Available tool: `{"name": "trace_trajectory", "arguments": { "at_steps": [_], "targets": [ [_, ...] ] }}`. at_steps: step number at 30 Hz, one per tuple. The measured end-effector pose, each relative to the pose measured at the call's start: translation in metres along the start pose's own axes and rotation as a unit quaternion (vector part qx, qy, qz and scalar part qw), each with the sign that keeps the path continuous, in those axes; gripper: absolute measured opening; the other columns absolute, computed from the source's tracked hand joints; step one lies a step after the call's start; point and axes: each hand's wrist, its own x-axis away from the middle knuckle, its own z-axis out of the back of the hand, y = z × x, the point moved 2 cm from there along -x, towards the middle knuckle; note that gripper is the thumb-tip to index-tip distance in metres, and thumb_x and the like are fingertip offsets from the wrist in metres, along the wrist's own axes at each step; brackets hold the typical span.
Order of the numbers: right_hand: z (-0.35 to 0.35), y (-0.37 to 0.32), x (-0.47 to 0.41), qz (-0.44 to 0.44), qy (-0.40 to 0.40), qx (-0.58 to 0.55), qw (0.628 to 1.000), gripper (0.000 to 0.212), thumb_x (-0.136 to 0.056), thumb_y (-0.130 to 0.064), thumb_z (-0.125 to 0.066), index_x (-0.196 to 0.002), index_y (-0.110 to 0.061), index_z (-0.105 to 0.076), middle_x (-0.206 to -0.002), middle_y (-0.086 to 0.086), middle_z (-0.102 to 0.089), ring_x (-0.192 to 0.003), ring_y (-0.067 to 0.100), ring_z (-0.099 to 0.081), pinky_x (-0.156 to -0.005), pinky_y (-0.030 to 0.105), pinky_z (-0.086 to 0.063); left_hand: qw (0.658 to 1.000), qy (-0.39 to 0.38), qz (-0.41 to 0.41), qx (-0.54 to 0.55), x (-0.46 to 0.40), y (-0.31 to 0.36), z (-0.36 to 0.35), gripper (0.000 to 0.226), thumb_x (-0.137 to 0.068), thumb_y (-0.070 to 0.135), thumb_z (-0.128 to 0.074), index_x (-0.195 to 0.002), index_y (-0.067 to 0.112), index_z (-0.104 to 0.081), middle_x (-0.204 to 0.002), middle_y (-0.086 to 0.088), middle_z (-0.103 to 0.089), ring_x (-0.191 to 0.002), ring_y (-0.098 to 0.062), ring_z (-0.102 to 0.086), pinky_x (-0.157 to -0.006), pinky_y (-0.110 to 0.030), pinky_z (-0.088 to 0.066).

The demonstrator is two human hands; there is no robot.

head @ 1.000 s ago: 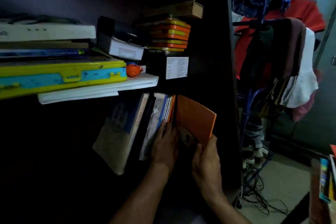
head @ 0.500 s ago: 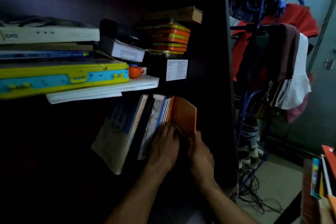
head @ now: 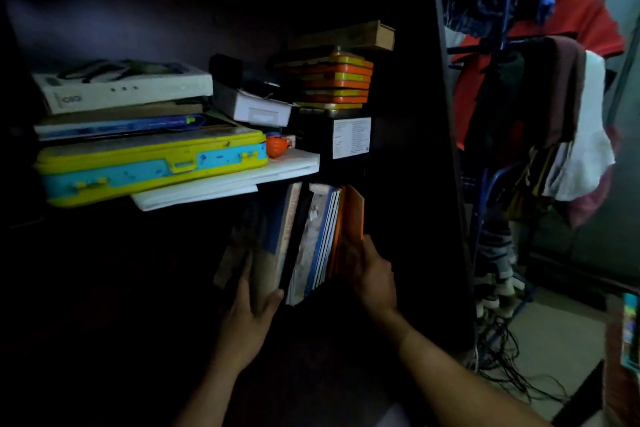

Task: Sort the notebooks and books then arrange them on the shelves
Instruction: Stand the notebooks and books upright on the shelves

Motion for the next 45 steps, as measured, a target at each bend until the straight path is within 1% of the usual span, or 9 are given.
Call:
{"name": "trace_trajectory", "arguments": {
  "at_steps": [6,9,14,20,27,32,35,39,45],
  "targets": [
    [-0.035,0.003,-0.027,-0.001,-0.005,0.035,0.999,0.006,-0.105,-0.037,-0.039,-0.111,-0.036,-0.039,-0.106,0.0,-0.065,-0.094,0.026,-0.069,-0.08,0.044,-0.057,0.999,-0.026,-0.044,-0.019,-0.005,-0.01,-0.006,0.072,-0.101,0.044,-0.049,-0.155,0.05,-0.001,-0.163,0.014,-0.017,-0.146,-0.013,-0.027,-0.112,-0.029,-0.026],
    [-0.034,0.0,-0.022,-0.014,0.029,-0.003,0.999,0.041,-0.1,-0.037,-0.052,-0.133,-0.038,-0.03,-0.13,-0.003,-0.06,-0.112,0.021,-0.064,-0.09,0.05,-0.057,0.998,-0.015,-0.053,-0.012,-0.006,-0.013,-0.007,0.07,-0.102,0.04,-0.049,-0.154,0.051,-0.003,-0.156,0.02,-0.016,-0.134,0.002,-0.019,-0.11,-0.023,-0.02],
    [-0.025,-0.017,-0.006,0.09,0.103,0.02,0.99,0.073,-0.098,-0.025,-0.06,-0.157,-0.023,-0.017,-0.153,-0.004,-0.028,-0.138,0.013,-0.035,-0.113,0.035,-0.038,0.999,-0.008,-0.035,0.019,-0.01,-0.016,-0.004,0.065,-0.092,0.061,-0.044,-0.145,0.067,-0.007,-0.163,0.015,-0.02,-0.146,-0.016,-0.032,-0.12,-0.043,-0.031],
    [-0.04,-0.009,-0.015,0.147,-0.046,0.014,0.988,0.086,-0.101,-0.033,-0.055,-0.161,-0.023,0.006,-0.165,-0.015,0.021,-0.152,0.003,0.015,-0.124,0.029,-0.001,1.0,-0.013,-0.024,-0.002,-0.004,-0.009,-0.007,0.074,-0.089,0.059,-0.042,-0.155,0.05,-0.01,-0.165,0.007,-0.021,-0.148,-0.017,-0.03,-0.12,-0.04,-0.029],
    [-0.032,-0.014,-0.016,0.073,0.049,-0.083,0.993,0.074,-0.099,-0.018,-0.058,-0.159,-0.023,-0.016,-0.157,-0.005,-0.028,-0.14,0.006,-0.034,-0.117,0.033,-0.036,0.999,-0.016,-0.021,-0.022,-0.007,-0.012,-0.005,0.069,-0.083,0.072,-0.044,-0.141,0.073,-0.006,-0.164,0.013,-0.023,-0.142,-0.02,-0.041,-0.119,-0.046,-0.032],
    [-0.043,-0.015,-0.013,0.046,0.026,-0.03,0.998,0.083,-0.097,-0.027,-0.061,-0.16,-0.024,-0.007,-0.155,-0.008,-0.02,-0.141,0.015,-0.033,-0.117,0.034,-0.031,0.997,0.01,-0.049,-0.054,-0.007,-0.011,-0.005,0.075,-0.096,0.041,-0.058,-0.155,0.047,-0.011,-0.163,0.008,-0.024,-0.147,-0.017,-0.031,-0.114,-0.029,-0.027],
    [-0.045,-0.012,-0.015,0.019,0.044,-0.005,0.999,0.09,-0.091,-0.043,-0.065,-0.16,-0.023,-0.011,-0.156,-0.006,-0.023,-0.144,0.019,-0.03,-0.119,0.051,-0.031,0.997,0.011,-0.028,-0.078,-0.008,-0.015,-0.003,0.072,-0.098,0.048,-0.05,-0.157,0.048,-0.007,-0.162,0.005,-0.031,-0.14,-0.024,-0.044,-0.11,-0.034,-0.036],
    [-0.047,-0.016,-0.015,0.054,0.003,-0.041,0.998,0.104,-0.078,-0.065,-0.066,-0.159,-0.027,-0.014,-0.154,-0.012,-0.019,-0.142,0.016,-0.035,-0.117,0.041,-0.037,0.998,-0.007,-0.009,-0.064,-0.008,-0.015,-0.007,0.064,-0.101,0.05,-0.042,-0.155,0.051,-0.008,-0.157,0.006,-0.039,-0.132,-0.023,-0.053,-0.108,-0.036,-0.041],
    [-0.034,-0.018,-0.017,0.136,-0.046,-0.047,0.989,0.097,-0.086,-0.049,-0.073,-0.159,-0.022,-0.014,-0.155,-0.011,-0.018,-0.14,0.004,-0.03,-0.112,0.024,-0.032,0.998,-0.037,-0.016,-0.046,-0.003,-0.003,-0.01,0.067,-0.104,0.036,-0.047,-0.152,0.051,-0.004,-0.141,0.025,-0.029,-0.099,0.024,-0.043,-0.097,-0.019,-0.033]
  ]
}}
